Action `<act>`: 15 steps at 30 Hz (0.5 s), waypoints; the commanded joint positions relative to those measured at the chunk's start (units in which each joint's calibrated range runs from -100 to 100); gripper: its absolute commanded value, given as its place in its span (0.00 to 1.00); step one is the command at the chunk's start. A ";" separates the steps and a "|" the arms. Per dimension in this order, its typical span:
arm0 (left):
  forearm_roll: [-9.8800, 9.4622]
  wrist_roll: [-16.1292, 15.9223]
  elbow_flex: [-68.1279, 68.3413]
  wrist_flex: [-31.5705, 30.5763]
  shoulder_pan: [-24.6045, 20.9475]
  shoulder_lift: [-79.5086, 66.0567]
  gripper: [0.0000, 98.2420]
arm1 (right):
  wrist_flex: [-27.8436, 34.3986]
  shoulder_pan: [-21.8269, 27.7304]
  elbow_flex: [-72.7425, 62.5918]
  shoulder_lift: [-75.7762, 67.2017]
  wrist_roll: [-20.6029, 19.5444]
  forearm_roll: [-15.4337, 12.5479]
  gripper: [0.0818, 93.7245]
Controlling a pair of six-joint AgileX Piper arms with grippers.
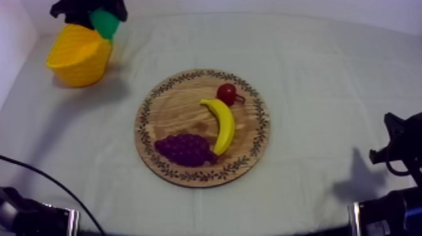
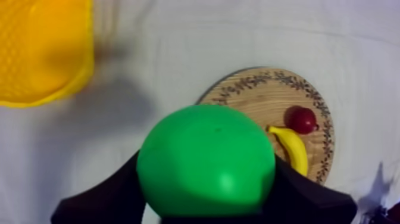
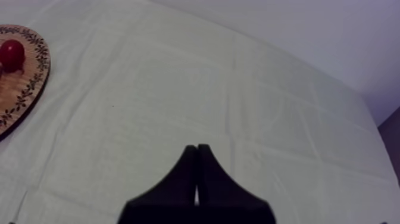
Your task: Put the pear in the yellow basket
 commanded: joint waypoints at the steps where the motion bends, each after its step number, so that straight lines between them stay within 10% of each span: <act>1: 0.02 -1.12 0.04 -0.08 -3.06 -0.55 0.49 | 0.05 0.00 -0.02 0.00 0.00 -0.03 0.00; 15: -0.58 -7.19 -5.56 0.02 -16.38 -1.76 0.48 | 0.05 0.00 -0.02 0.00 0.00 -0.03 0.00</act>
